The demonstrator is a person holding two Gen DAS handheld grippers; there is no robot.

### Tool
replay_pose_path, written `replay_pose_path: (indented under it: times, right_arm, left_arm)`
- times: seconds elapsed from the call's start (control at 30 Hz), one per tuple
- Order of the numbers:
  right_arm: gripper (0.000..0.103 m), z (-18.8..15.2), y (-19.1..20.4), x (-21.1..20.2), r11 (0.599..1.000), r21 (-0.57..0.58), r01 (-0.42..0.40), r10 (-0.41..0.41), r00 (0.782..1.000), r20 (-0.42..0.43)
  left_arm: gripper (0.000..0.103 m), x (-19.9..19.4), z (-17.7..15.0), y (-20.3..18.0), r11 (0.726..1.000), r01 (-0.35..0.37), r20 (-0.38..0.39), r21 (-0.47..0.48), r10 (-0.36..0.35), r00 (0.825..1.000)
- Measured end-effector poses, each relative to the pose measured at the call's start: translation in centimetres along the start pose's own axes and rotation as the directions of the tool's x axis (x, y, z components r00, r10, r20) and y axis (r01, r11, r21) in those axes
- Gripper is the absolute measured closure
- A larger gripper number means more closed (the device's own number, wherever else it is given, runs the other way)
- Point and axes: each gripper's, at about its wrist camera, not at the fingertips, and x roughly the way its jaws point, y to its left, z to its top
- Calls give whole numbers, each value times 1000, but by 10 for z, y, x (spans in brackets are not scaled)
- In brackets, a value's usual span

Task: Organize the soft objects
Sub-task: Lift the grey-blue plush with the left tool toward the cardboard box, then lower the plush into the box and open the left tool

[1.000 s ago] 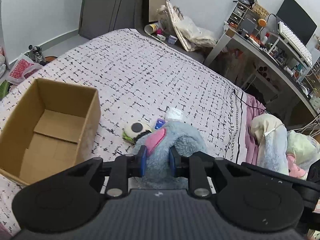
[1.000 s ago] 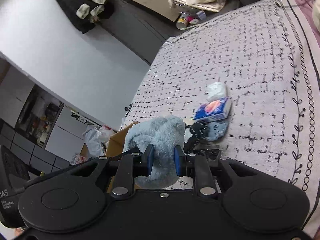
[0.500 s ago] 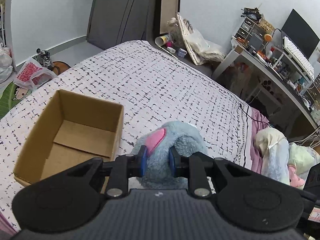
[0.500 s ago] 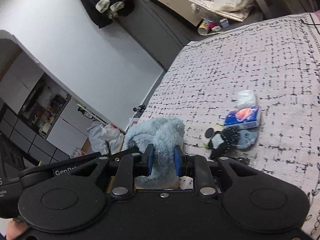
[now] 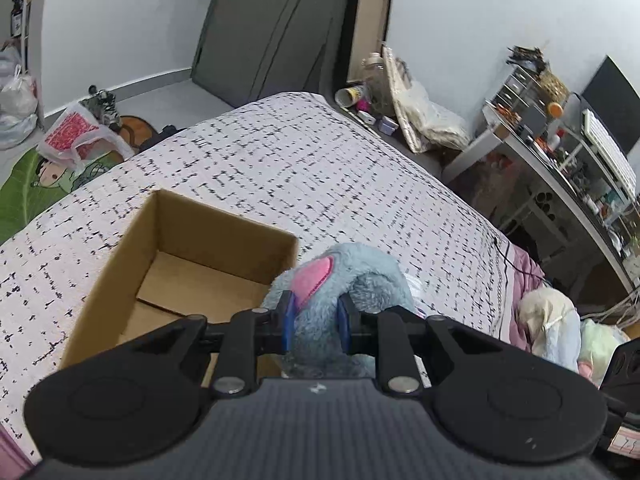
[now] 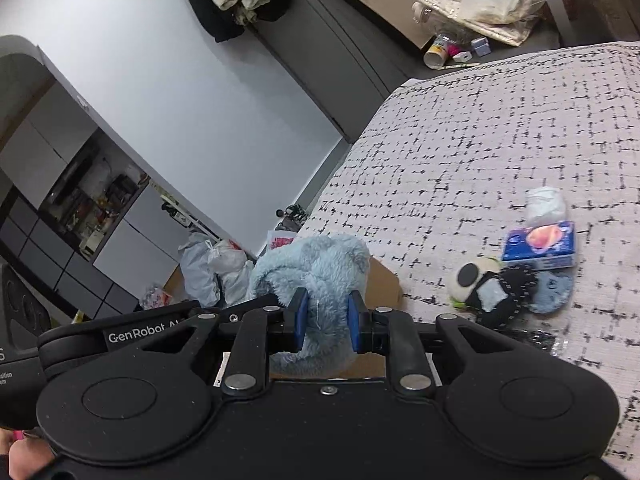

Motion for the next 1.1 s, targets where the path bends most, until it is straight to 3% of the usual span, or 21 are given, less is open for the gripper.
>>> replay_pose_path:
  times: [0.63,0.7,1.03,1.1]
  right_arm:
    - [81,-10,40,76,1000,-16,13,-14,997,-72]
    - [76,-11,42,82,1000,-12,18,-19,996,-86]
    - [74,-18,42,100,998,-27,56,-58,991,-120]
    - [67,-18,43,100,997,-39,65,-69,991,-116]
  left_arm:
    - [82,27,26,89,990,-41,-21,-136,38,999]
    - [82,33,27,96,988,-45,-29,-146,41,999]
    - [83,61,30,115,984,-77,-74,-161,66,995]
    - [83,65,30,114,984,-88,-86,-154,75,993]
